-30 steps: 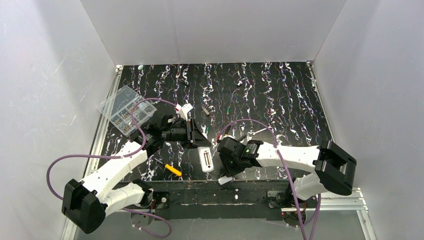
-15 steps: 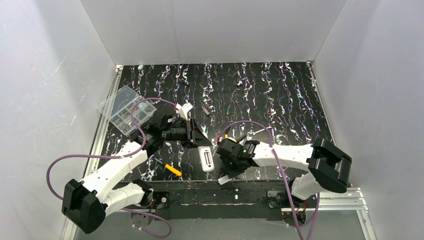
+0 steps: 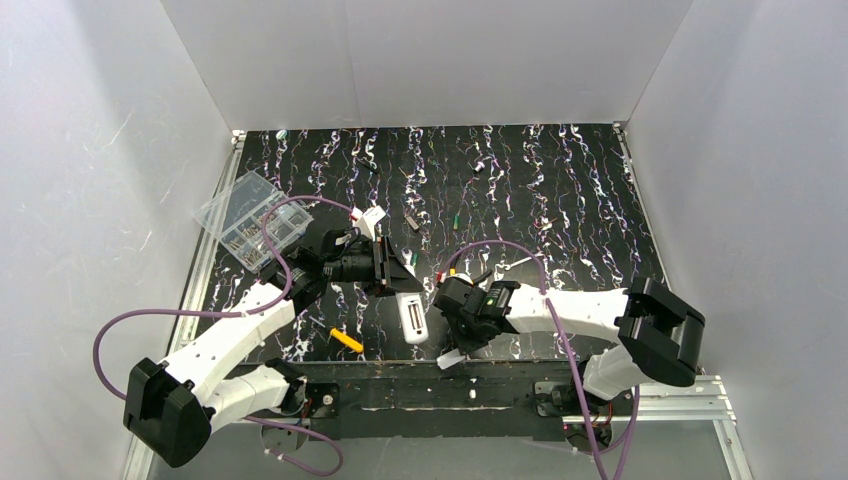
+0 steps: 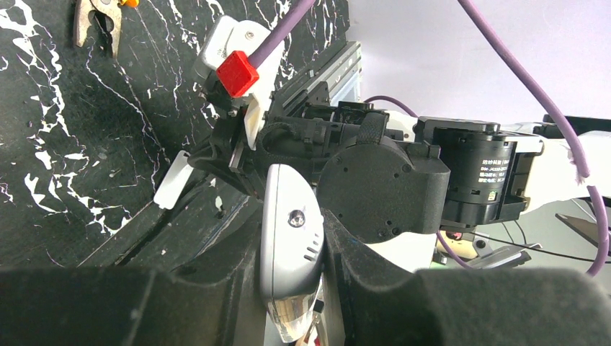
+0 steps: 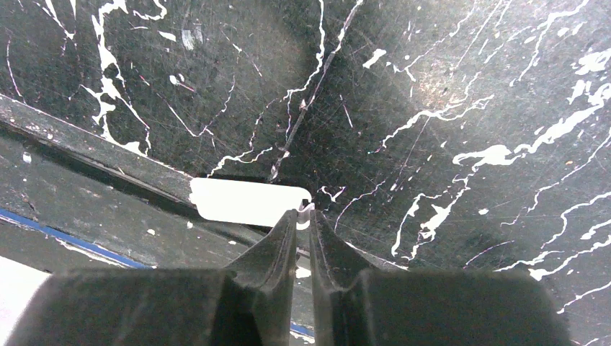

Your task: Load the batteries into the remote control

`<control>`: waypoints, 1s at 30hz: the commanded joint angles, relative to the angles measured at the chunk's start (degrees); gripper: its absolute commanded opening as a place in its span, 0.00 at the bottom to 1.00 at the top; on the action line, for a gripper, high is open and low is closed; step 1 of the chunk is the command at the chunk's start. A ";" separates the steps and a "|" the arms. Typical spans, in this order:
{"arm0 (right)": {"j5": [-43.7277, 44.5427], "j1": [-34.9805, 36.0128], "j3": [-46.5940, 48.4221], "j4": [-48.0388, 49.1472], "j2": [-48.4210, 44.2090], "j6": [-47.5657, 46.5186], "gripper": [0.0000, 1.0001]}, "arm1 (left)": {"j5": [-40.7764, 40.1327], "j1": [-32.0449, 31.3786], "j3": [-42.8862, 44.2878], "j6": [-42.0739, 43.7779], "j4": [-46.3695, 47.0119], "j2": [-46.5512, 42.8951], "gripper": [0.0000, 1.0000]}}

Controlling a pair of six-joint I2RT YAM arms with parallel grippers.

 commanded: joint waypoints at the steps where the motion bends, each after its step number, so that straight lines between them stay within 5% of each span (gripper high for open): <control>1: 1.46 0.30 0.74 -0.97 -2.23 1.46 0.18 | 1.91 0.33 -0.79 0.02 0.09 -0.64 0.00; 13: 2.71 -0.23 1.72 -0.78 -4.84 1.65 0.16 | 1.77 0.30 -0.82 0.13 -0.18 -0.99 0.00; 19: -1.13 -0.30 1.19 -0.12 -2.97 1.15 0.39 | 1.86 0.30 -0.90 0.05 -0.19 -0.77 0.00; 30: -2.48 -0.32 1.67 0.56 0.85 0.73 0.25 | 1.96 0.30 -0.62 0.03 0.00 -0.58 0.00</control>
